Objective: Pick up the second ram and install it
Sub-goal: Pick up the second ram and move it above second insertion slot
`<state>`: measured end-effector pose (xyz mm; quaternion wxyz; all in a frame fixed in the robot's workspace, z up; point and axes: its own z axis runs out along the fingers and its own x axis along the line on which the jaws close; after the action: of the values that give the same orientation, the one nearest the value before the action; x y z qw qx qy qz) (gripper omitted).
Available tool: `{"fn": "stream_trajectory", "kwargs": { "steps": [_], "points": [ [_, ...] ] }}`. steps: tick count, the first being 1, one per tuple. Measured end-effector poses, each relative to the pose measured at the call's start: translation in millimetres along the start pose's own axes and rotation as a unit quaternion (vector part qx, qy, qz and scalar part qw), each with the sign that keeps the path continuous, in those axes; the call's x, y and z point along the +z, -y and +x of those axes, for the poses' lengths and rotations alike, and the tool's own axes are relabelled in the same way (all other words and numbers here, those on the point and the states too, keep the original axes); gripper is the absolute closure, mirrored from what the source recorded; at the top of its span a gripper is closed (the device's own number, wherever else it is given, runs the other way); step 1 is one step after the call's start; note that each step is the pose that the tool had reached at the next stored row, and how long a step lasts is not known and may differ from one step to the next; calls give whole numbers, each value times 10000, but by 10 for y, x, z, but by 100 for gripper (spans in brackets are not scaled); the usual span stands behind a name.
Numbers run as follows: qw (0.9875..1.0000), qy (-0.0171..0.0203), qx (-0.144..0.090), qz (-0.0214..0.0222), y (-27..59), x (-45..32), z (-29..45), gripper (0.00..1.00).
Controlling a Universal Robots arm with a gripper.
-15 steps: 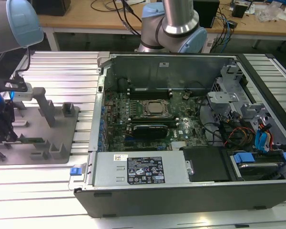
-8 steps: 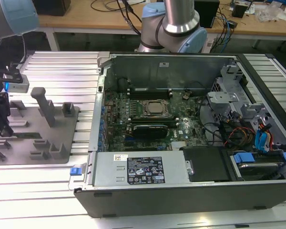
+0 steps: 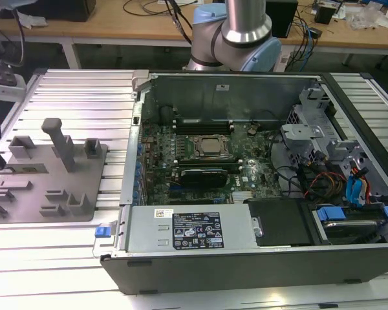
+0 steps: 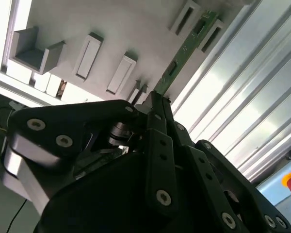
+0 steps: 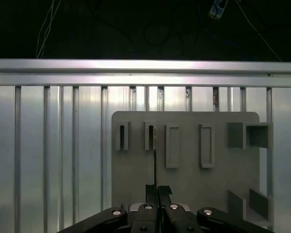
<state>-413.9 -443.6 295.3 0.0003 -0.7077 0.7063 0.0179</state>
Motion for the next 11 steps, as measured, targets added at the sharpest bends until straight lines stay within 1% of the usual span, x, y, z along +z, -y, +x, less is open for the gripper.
{"fn": "stream_trajectory", "kwargs": {
  "steps": [2, 3, 4, 6, 7, 8, 9, 11],
  "points": [
    [10000, 0, 0, 11, -2, -61, -2, 91],
    [10000, 0, 0, 23, -3, -100, -3, 91],
    [10000, -1, -1, 47, -5, -159, -4, 91],
    [10000, 0, -2, 67, -7, -235, -6, 91],
    [10000, 0, -2, 82, -10, -328, -8, 91],
    [10000, 0, -3, 94, -11, -403, -11, 91],
    [9999, -1, -3, 121, -14, -517, -13, 91],
    [9999, 0, -4, 160, -17, -640, -17, 91]
  ]
}}
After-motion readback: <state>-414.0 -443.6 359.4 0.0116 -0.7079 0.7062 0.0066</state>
